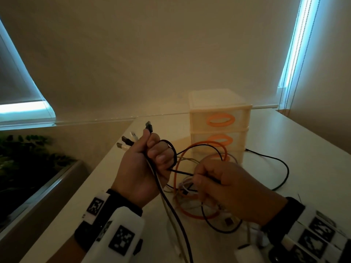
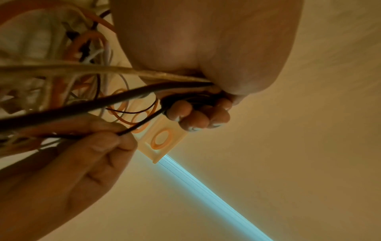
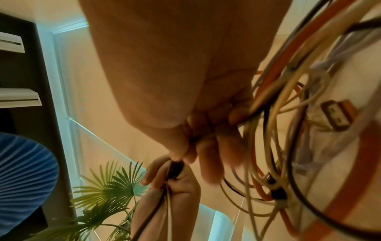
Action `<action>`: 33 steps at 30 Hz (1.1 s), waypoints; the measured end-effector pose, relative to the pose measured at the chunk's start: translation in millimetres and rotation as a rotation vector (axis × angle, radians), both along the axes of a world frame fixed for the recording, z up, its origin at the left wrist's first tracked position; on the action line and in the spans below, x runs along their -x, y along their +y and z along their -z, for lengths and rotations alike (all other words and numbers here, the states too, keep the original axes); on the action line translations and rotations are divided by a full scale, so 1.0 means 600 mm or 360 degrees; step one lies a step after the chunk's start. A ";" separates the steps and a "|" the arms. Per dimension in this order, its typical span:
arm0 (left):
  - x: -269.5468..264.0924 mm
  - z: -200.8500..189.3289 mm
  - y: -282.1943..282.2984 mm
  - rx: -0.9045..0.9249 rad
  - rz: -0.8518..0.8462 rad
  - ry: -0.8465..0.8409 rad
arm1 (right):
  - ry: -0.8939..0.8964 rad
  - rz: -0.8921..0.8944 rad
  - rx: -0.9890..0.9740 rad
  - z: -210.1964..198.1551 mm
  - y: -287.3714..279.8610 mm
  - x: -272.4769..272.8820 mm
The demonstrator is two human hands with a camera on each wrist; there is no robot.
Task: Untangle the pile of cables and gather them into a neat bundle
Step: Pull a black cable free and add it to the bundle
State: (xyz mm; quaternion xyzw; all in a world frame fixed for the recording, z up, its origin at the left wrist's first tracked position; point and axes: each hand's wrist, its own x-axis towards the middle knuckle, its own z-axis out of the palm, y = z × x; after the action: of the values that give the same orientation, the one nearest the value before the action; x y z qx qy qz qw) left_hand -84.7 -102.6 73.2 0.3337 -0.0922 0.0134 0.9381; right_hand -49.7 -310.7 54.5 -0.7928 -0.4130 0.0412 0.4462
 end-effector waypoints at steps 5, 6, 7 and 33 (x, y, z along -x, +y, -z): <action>-0.003 -0.003 0.011 0.0089 -0.0110 -0.0003 | 0.0122 0.0043 0.0338 -0.009 -0.014 -0.013; -0.003 -0.001 0.009 0.0093 -0.0131 0.0013 | 0.0011 0.0096 0.0392 -0.013 -0.017 -0.012; -0.004 0.000 0.008 0.0093 -0.0147 0.0031 | -0.0057 0.0122 0.0425 -0.015 -0.019 -0.011; 0.017 0.012 -0.014 -0.0758 0.0778 -0.0162 | -0.0440 0.0702 -0.0274 -0.016 -0.023 -0.031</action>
State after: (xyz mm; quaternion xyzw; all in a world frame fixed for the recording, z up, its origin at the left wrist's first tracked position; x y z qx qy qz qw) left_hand -95.2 -111.1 65.7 0.5102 -0.2166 -0.2169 0.8036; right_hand -31.2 -324.6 64.1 -0.8208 -0.2895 -0.2009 0.4495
